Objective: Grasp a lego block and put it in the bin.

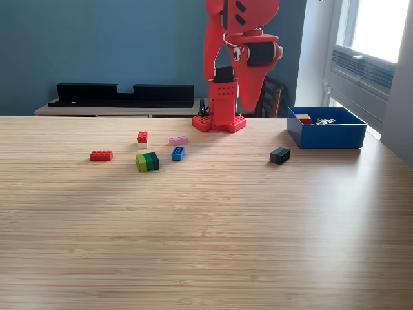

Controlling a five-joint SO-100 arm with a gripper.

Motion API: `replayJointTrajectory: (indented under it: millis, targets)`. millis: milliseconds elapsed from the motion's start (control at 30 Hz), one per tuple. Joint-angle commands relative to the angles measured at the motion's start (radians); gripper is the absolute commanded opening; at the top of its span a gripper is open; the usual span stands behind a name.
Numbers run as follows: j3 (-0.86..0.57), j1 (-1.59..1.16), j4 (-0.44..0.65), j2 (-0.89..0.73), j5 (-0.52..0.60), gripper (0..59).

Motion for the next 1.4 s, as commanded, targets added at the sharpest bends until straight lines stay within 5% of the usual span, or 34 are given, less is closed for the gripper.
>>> replayJointTrajectory:
  millis: [33, 367, 600, 800, 900, 1167, 1400]
  targets:
    - [-0.075, 0.114, -0.005, 0.094, 0.018, 2.5]
    - [0.075, 0.437, -0.137, 0.103, -0.049, 9.9]
    - [0.351, 0.635, -0.357, 0.109, -0.273, 20.2]
    - [0.362, 0.744, -0.480, 0.112, -0.465, 9.7]
    - [0.345, 0.753, -0.479, 0.112, -0.483, 12.5]
    - [0.383, 0.742, -0.463, 0.110, -0.377, 28.3]
    - [0.422, 0.721, -0.463, 0.110, -0.169, 27.6]
